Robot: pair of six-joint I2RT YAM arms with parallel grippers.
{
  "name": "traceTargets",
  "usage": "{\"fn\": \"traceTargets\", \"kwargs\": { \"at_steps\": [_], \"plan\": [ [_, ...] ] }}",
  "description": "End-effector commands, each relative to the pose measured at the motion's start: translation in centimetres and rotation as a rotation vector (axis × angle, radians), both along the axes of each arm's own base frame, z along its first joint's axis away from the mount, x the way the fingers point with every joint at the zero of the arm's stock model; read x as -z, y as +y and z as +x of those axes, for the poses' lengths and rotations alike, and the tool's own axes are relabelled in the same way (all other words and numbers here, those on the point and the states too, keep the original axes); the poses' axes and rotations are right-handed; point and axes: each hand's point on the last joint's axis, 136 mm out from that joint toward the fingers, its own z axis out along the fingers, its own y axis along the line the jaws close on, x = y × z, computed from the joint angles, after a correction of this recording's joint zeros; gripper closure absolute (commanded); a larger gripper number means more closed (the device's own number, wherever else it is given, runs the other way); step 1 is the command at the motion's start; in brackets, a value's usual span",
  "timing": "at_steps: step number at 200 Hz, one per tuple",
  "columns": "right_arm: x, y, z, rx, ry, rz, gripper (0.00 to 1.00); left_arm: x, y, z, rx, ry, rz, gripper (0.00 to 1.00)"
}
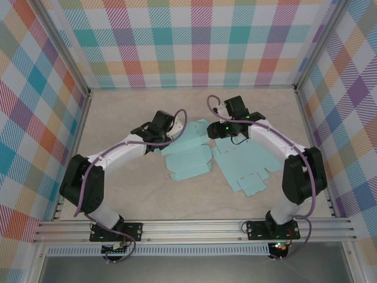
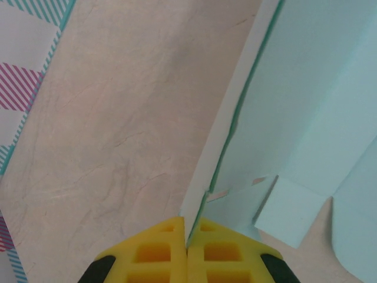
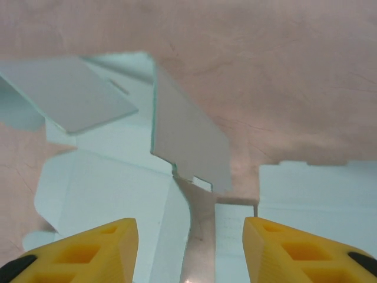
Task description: Fold the paper box
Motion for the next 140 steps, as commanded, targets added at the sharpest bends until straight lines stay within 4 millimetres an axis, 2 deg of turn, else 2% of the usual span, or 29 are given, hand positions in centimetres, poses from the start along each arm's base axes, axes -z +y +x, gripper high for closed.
{"fn": "traceTargets", "kwargs": {
  "at_steps": [1,43,72,97,140],
  "plan": [
    [-1.9,-2.0,-0.8,0.156,0.039,0.081,0.48,-2.4,-0.4,0.1,-0.029,-0.128,-0.010,1.00],
    [-2.8,-1.7,-1.4,0.233,0.080,0.202,0.48,-0.8,-0.9,-1.2,-0.037,-0.182,0.095,1.00],
    [-3.6,0.7,-1.7,0.177,0.131,0.350,0.49,0.3,-1.4,-1.6,-0.031,-0.170,0.136,1.00],
    [-3.9,1.9,-1.2,0.163,0.146,0.417,0.49,0.5,-1.8,-1.5,-0.026,-0.169,0.141,1.00],
    [-3.9,3.9,0.4,0.136,0.174,0.417,0.49,0.5,-2.2,-1.5,-0.017,-0.178,0.145,1.00]
  ]
}}
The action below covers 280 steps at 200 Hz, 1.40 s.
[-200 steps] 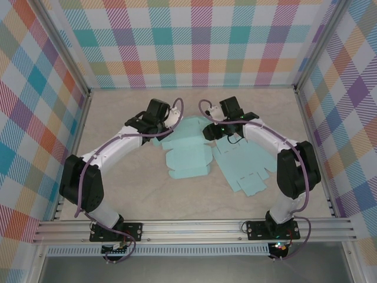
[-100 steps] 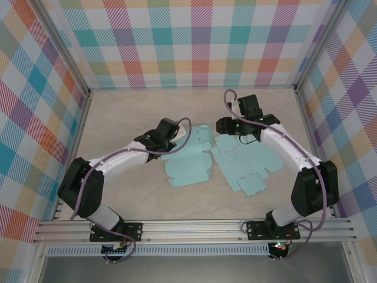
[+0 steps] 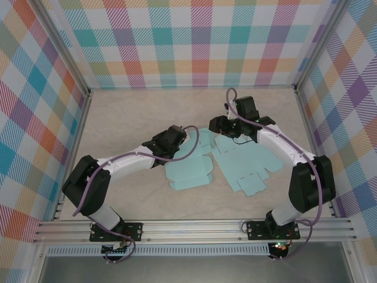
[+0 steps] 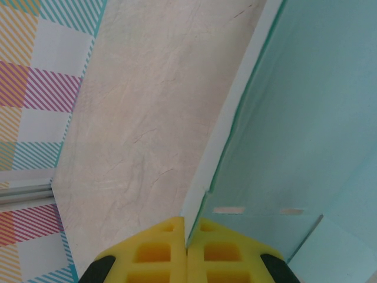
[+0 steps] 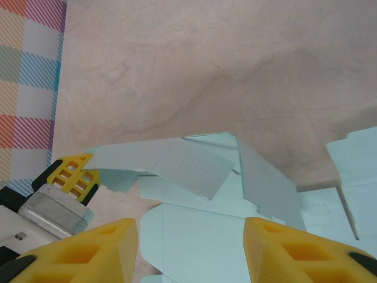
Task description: Fold the paper box
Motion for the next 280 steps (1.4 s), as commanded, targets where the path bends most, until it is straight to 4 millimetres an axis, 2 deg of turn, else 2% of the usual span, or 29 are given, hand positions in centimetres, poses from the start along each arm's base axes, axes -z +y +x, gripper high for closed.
{"fn": "traceTargets", "kwargs": {
  "at_steps": [1,57,129,151,167,183,214,244,280],
  "plan": [
    [-1.4,2.1,1.1,-0.034,-0.006,0.055,0.49,-0.7,-0.7,0.2,0.005,-0.038,0.003,1.00],
    [0.1,4.5,2.6,-0.072,0.044,0.043,0.53,-1.2,-0.8,0.4,-0.011,-0.108,0.045,1.00],
    [3.2,5.8,1.8,-0.069,0.131,0.060,0.54,-1.1,-1.5,0.2,-0.009,-0.139,-0.001,1.00],
    [3.2,6.8,1.6,-0.081,0.148,0.138,0.54,-0.8,-1.5,0.3,-0.018,-0.156,0.007,1.00],
    [3.5,7.0,1.7,-0.068,0.154,0.160,0.59,-0.8,-1.4,0.3,-0.030,-0.192,0.011,1.00],
    [3.9,6.6,1.7,-0.044,0.157,0.151,0.63,-1.0,-1.3,0.2,-0.047,-0.235,0.003,1.00],
    [4.3,5.3,1.0,-0.020,0.144,0.089,0.60,-1.4,-0.5,-0.2,-0.082,-0.320,-0.014,1.00],
    [3.1,3.4,0.2,0.005,0.092,0.025,0.57,-1.8,0.0,-0.6,-0.092,-0.362,-0.042,1.00],
    [0.8,0.1,-0.3,0.068,0.021,0.003,0.53,-1.1,-0.8,-0.7,-0.045,-0.364,-0.024,1.00]
  ]
}}
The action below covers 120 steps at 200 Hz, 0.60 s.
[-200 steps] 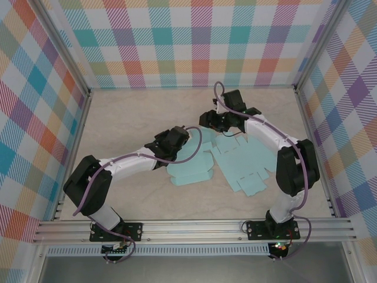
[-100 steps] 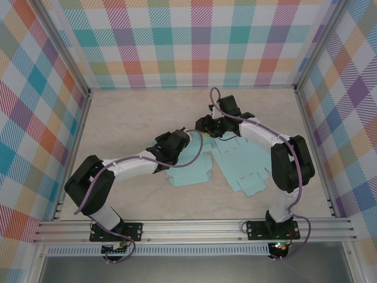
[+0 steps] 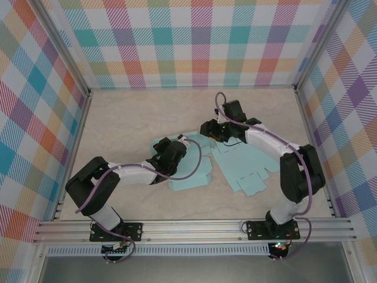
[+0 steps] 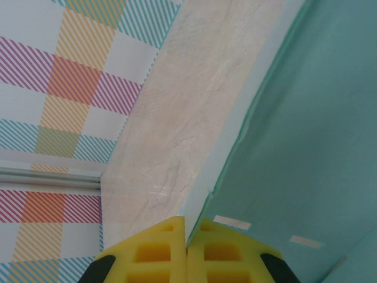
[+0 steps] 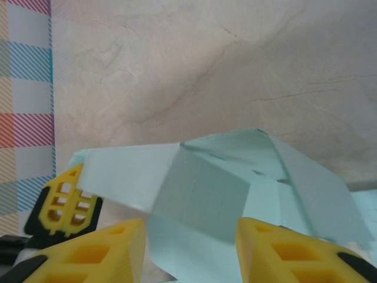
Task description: Fold the paper box
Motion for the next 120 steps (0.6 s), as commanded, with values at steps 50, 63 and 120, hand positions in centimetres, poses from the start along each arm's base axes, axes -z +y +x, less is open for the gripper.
{"fn": "traceTargets", "kwargs": {
  "at_steps": [50,63,120],
  "plan": [
    [-0.4,-9.2,0.7,0.187,-0.060,-0.119,0.54,-0.4,-2.4,0.3,0.081,-0.099,0.078,1.00],
    [0.7,-10.5,1.0,0.212,-0.035,-0.135,0.57,-0.1,-2.6,0.6,0.096,-0.102,0.124,1.00],
    [3.4,-11.0,0.3,0.193,0.010,-0.115,0.68,0.7,-3.0,1.0,0.105,-0.109,0.183,1.00]
  ]
}}
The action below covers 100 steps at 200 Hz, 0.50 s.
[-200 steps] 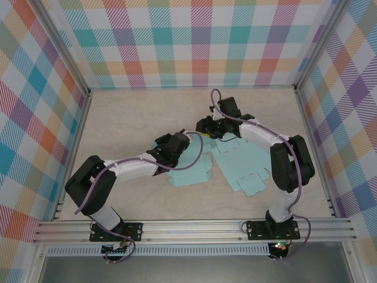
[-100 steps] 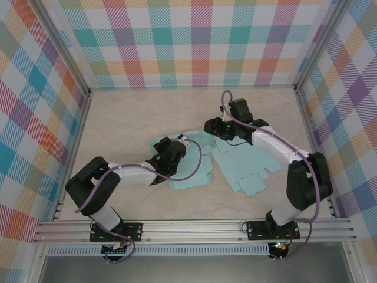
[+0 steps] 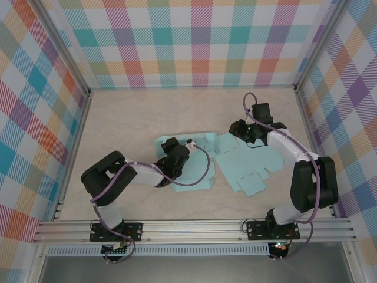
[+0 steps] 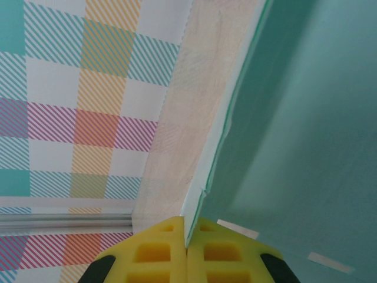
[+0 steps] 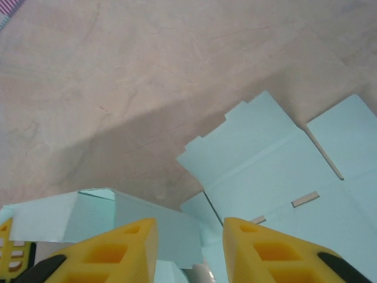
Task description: Fold the paper box
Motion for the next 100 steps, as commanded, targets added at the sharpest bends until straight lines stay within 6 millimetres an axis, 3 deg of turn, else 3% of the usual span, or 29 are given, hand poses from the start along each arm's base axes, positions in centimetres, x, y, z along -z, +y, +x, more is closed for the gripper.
{"fn": "traceTargets", "kwargs": {
  "at_steps": [1,49,77,100],
  "plan": [
    [0.9,0.9,-1.2,-0.054,0.012,0.038,0.68,-0.4,-0.2,-0.1,-0.005,-0.030,0.004,1.00],
    [1.1,1.9,-5.9,-0.035,-0.010,0.099,0.70,-1.1,0.0,-0.2,-0.025,-0.048,-0.061,1.00],
    [2.5,3.9,-8.6,-0.060,-0.008,0.075,0.63,-1.2,0.2,-0.3,-0.037,-0.057,-0.067,1.00],
    [3.6,5.7,-9.3,-0.080,-0.020,0.059,0.62,-1.5,0.3,-0.3,-0.047,-0.065,-0.081,1.00]
  ]
}}
